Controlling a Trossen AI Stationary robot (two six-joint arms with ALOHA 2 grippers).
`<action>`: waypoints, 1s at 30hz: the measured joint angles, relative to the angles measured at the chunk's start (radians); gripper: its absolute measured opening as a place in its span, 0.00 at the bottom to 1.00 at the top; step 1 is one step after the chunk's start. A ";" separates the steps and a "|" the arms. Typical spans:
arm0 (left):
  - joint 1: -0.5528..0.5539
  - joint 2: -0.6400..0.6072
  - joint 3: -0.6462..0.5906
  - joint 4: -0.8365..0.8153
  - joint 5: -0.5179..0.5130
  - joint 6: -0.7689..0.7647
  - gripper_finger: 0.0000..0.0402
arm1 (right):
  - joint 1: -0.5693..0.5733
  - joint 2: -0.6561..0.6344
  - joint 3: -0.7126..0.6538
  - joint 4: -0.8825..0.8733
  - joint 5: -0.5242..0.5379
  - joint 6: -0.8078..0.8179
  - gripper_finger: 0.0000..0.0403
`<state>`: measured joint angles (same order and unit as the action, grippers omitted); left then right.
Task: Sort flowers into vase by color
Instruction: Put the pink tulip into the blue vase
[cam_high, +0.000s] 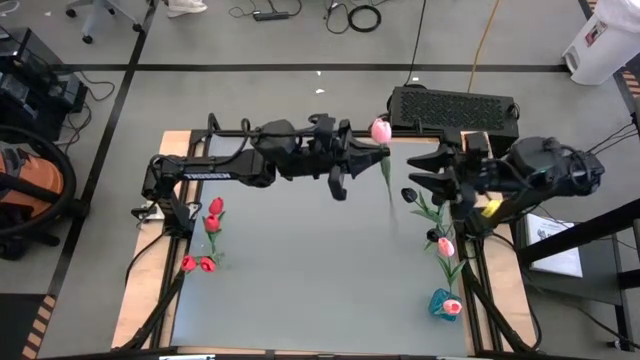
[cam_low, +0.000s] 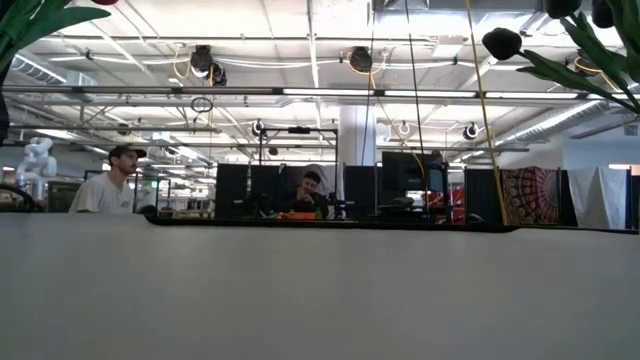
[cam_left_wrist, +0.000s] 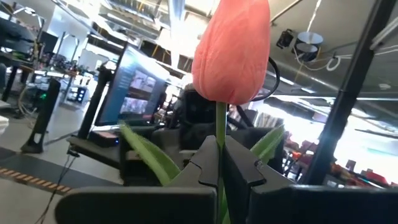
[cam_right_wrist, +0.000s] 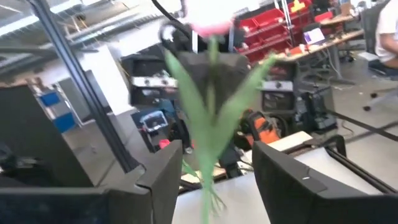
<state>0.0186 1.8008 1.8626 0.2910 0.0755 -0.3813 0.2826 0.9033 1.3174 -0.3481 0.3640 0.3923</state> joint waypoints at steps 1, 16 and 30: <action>-0.004 0.000 0.000 0.001 0.000 0.003 0.02 | -0.007 0.010 0.000 -0.004 -0.003 0.004 0.46; -0.022 0.000 0.000 -0.023 0.001 0.022 0.02 | -0.048 0.127 0.000 0.060 -0.137 0.050 0.46; -0.021 -0.001 0.000 -0.024 0.001 0.022 0.02 | -0.066 0.137 0.000 0.092 -0.178 0.034 0.41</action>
<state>-0.0025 1.8000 1.8626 0.2667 0.0761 -0.3595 0.2168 1.0401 1.3174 -0.2565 0.1855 0.4267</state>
